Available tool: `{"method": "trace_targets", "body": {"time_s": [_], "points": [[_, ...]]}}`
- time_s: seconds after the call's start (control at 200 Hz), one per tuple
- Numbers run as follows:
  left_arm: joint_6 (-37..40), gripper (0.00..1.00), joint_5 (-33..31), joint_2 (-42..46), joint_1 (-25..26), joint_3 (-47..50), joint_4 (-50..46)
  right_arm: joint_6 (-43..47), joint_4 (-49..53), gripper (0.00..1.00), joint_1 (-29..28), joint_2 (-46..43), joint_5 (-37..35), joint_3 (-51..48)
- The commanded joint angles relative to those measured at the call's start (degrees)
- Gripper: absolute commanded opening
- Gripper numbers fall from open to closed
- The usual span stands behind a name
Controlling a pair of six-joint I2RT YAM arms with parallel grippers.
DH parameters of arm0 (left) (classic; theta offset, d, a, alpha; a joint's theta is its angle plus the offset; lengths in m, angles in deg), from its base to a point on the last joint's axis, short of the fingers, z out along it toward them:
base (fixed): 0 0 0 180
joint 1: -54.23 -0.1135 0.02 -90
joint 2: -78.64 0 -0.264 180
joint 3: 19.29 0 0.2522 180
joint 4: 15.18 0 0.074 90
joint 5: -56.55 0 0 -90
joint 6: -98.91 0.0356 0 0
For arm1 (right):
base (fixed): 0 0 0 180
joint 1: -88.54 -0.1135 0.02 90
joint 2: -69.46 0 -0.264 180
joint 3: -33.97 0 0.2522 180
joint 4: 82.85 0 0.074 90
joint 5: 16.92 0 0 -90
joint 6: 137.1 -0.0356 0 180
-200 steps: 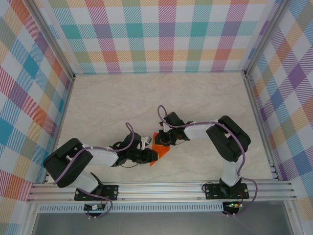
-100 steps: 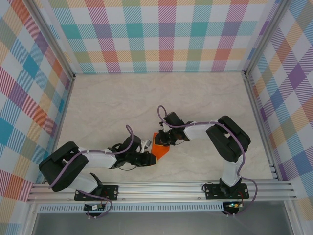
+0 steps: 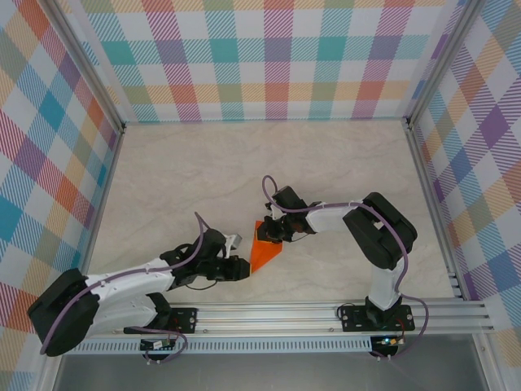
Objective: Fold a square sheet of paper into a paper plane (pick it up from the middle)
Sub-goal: Fourth fold the wing at the center of the table.
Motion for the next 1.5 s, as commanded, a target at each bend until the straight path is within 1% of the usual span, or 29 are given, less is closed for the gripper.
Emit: {"method": "trace_targets", "body": {"time_s": [0.0, 0.105, 0.335, 0.385, 0.535, 0.62, 0.755, 0.92, 1.0, 1.115, 1.31, 1.38, 1.495], "points": [[-1.1, 0.24, -8.0, 2.6, -0.8, -2.3, -1.4, 0.7, 4.8, 0.12, -1.0, 5.0, -6.3, -1.7], [-1.3, 0.26, -10.7, 1.6, -1.1, -3.3, 1.0, 0.9, 5.1, 0.12, -1.0, 5.0, -6.3, -1.5], [-1.2, 0.26, -9.0, -7.7, -1.2, -5.0, 13.0, 0.8, 5.2, 0.12, -1.1, 5.0, -6.5, -1.5], [-1.2, 0.26, -8.4, -10.4, -1.2, -6.2, 14.3, 0.7, 5.1, 0.12, -1.1, 5.0, -6.5, -1.5], [-1.2, 0.23, -7.9, -17.1, -1.2, -8.3, 15.6, 0.7, 5.0, 0.12, -1.2, 5.1, -6.3, -1.5], [-2.0, 0.22, -9.0, -20.0, -1.2, -8.6, 13.6, 0.6, 5.1, 0.12, -1.2, 5.0, -6.4, -1.4], [-3.2, 0.19, -8.1, -25.1, -1.0, -7.7, 12.7, 0.6, 5.1, 0.12, -1.2, 4.9, -6.2, -1.2], [-4.1, 0.14, -9.4, -30.4, 0.0, -7.4, 11.0, 0.4, 4.9, 0.12, -1.2, 4.6, -5.9, -0.9], [-3.8, 0.12, -10.8, -31.3, 1.0, -7.7, 8.3, 0.5, 5.3, 0.12, -1.2, 3.7, -6.1, -0.4], [-4.2, 0.11, -11.4, -31.0, 1.8, -6.2, 8.1, 1.4, 7.8, 0.13, -1.1, 1.3, -7.3, 1.1], [-3.1, 0.1, -11.9, -28.0, 1.9, -4.7, 5.8, 3.3, 10.9, 0.16, -0.4, -4.1, -8.6, 2.9], [-2.6, 0.1, -12.1, -26.9, 1.9, -4.6, 4.9, 3.6, 10.6, 0.16, -0.4, -5.3, -7.4, 2.7], [-2.3, 0.1, -12.3, -26.2, 1.9, -4.7, 4.4, 2.1, 6.3, 0.13, -0.4, -6.7, -3.7, -0.2]]}}
